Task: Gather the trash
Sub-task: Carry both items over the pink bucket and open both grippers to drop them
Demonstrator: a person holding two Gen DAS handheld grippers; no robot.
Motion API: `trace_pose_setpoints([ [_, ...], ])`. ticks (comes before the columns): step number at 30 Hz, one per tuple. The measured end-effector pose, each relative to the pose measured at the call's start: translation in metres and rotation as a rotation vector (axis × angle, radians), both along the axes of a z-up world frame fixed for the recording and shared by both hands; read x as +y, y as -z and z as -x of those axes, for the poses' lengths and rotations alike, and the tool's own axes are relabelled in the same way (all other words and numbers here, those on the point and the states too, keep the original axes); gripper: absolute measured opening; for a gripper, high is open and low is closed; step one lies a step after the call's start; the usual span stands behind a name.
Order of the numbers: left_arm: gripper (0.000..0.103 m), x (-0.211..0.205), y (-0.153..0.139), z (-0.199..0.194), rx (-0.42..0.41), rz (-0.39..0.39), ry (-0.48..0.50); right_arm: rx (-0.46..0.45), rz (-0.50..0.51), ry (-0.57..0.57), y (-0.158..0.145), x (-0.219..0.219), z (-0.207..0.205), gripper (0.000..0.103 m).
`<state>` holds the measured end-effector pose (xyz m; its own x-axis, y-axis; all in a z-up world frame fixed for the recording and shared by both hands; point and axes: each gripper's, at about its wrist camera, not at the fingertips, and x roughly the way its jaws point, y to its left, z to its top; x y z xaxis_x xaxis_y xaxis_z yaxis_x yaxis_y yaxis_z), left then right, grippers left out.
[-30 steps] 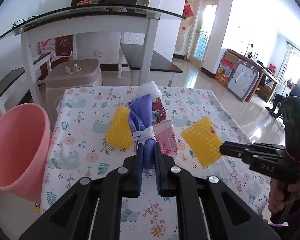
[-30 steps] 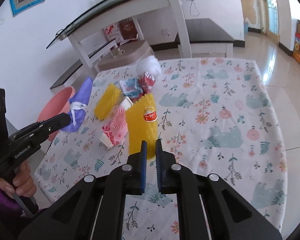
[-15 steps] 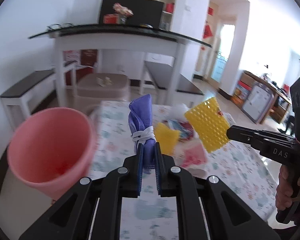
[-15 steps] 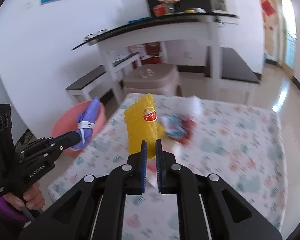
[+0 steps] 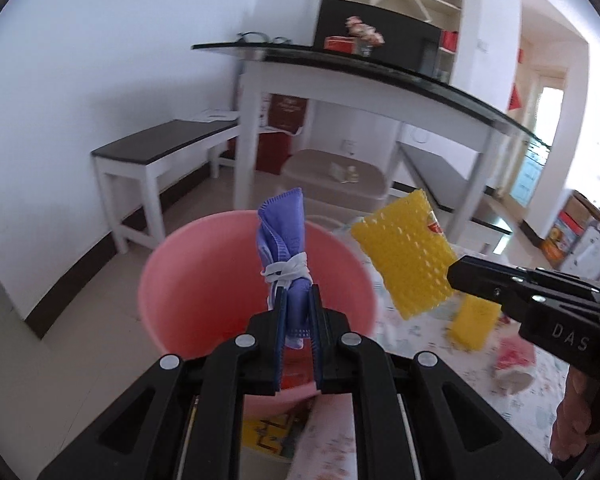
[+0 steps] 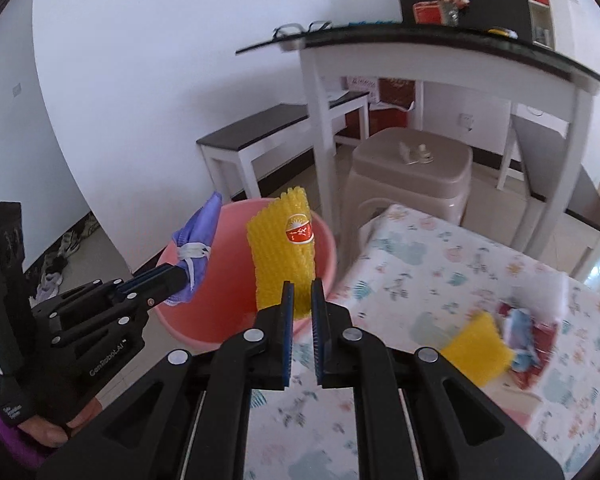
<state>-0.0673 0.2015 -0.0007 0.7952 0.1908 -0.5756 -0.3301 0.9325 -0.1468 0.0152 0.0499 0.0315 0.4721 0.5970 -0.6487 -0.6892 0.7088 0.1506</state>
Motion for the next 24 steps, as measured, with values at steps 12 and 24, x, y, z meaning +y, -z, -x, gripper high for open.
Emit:
trace_pose_setpoints([
  [12,0.010,0.025,0.029,-0.006,0.060,0.022,-0.068,0.023,0.092,-0.034,0.023,0.045,-0.007,0.009],
  [24,0.010,0.037,0.042,-0.014,0.100,0.034,-0.088,0.066,0.116,-0.057,0.040,0.064,-0.009,0.009],
])
